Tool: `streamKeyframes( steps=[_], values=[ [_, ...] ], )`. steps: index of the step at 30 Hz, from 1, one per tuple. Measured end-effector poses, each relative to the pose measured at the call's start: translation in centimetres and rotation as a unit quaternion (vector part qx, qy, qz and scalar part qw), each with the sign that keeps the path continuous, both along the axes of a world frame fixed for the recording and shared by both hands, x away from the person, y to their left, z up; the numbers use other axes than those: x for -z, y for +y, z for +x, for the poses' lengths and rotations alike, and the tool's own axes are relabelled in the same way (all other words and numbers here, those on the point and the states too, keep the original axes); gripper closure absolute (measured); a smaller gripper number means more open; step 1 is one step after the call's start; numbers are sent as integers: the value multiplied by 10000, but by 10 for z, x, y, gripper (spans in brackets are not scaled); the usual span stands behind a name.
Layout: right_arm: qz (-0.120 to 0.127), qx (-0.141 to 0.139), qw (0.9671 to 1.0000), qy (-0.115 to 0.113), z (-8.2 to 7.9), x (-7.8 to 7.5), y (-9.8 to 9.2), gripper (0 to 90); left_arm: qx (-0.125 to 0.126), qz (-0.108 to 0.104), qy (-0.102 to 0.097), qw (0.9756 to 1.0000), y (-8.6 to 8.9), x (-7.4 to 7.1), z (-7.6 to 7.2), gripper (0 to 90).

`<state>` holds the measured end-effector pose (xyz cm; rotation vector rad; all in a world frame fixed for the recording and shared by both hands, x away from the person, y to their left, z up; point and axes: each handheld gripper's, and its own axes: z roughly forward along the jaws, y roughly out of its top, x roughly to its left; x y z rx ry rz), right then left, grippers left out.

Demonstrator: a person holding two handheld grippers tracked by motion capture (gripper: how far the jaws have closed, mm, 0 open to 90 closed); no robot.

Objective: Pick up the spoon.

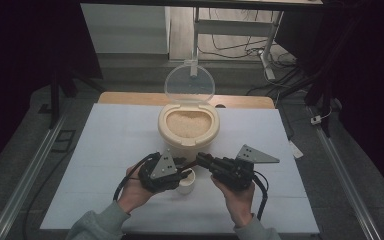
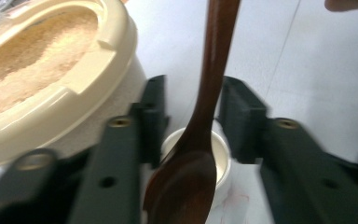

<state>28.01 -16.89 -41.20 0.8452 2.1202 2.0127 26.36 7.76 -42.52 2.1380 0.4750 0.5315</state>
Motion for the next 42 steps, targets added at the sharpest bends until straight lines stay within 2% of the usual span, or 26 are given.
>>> streamKeyframes(
  steps=[1,2,4,5,6,10,17,22,28,32,42],
  values=[
    [18,20,10000,-21,0,-1,-1,834,-30,-74,17,10000,2,-1,-1,498],
    [18,20,10000,-21,0,-1,-1,834,-57,-151,36,9999,5,-1,-2,498],
    [84,29,9999,-78,0,-3,-5,834,-137,-265,105,9995,11,-2,-5,396],
    [84,29,9999,-78,0,-3,-5,834,-185,-308,143,9993,15,-2,-6,396],
    [132,52,9998,-118,0,-4,-7,834,-232,-371,181,9989,18,-2,-7,351],
    [152,93,9997,-149,0,-6,-10,834,-374,-565,350,9971,35,-1,-10,313],
    [178,171,9994,-260,1,-10,-19,834,-705,-647,601,9936,63,13,-13,263],
    [167,243,9990,-329,2,-12,-26,834,-994,-724,813,9891,84,26,-13,238],
    [152,315,9985,-416,3,-15,-34,834,-1276,-728,926,9848,107,38,-18,226],
    [227,393,9978,-483,3,-18,-41,834,-1416,-731,1006,9821,123,46,-24,219],
    [342,651,9955,-593,6,-25,-59,834,-1714,-853,1368,9719,156,67,-36,192]
  ],
)
